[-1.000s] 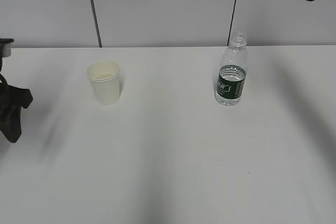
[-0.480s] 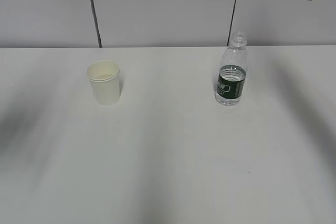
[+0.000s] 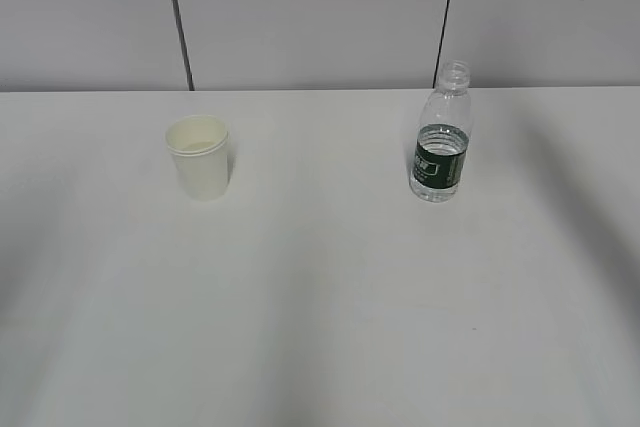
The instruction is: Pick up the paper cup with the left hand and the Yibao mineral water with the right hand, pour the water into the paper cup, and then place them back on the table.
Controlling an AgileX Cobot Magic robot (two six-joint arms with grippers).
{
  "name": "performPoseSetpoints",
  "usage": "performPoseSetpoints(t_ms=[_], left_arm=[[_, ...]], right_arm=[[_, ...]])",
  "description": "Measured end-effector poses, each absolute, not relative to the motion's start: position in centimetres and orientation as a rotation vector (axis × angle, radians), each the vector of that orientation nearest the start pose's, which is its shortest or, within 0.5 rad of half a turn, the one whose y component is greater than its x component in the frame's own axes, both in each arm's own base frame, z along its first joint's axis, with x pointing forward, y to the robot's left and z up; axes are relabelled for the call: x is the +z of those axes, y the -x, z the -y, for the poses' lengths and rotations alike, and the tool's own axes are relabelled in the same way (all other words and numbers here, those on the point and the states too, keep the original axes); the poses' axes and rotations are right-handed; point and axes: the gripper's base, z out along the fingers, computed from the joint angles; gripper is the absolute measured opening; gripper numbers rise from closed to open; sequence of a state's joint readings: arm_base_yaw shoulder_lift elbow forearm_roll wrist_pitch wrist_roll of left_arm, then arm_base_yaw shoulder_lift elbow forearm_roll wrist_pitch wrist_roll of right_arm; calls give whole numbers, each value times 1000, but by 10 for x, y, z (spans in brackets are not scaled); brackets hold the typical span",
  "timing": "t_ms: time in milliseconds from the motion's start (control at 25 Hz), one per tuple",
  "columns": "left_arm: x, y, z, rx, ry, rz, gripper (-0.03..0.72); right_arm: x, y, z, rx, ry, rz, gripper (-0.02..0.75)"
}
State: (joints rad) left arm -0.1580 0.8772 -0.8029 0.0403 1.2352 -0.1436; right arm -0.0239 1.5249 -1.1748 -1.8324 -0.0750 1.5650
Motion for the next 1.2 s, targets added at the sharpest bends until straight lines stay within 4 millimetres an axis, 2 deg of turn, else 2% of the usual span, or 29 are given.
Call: performPoseSetpoints(t_ms=[320,520,800,960,1200], left_arm=[[293,-62,6,-40,-48,-2587,370],[284,-32,1,-54,-59,-2458,370],[285,2,-4,-87,-50,-2228,370],[284,16,-7,-105,-45,-2098,370],[279,12,-4,-126,-50,-2060,370]], right_arm=[[338,-361,2,-132,270,-1835,586],[338,-361,2,-132,270,-1835,586],[338,-361,2,-132,270,-1835,586],[338,-361,2,-131,268,-1835,586],[338,-360,2,-133,266,-1832,586]])
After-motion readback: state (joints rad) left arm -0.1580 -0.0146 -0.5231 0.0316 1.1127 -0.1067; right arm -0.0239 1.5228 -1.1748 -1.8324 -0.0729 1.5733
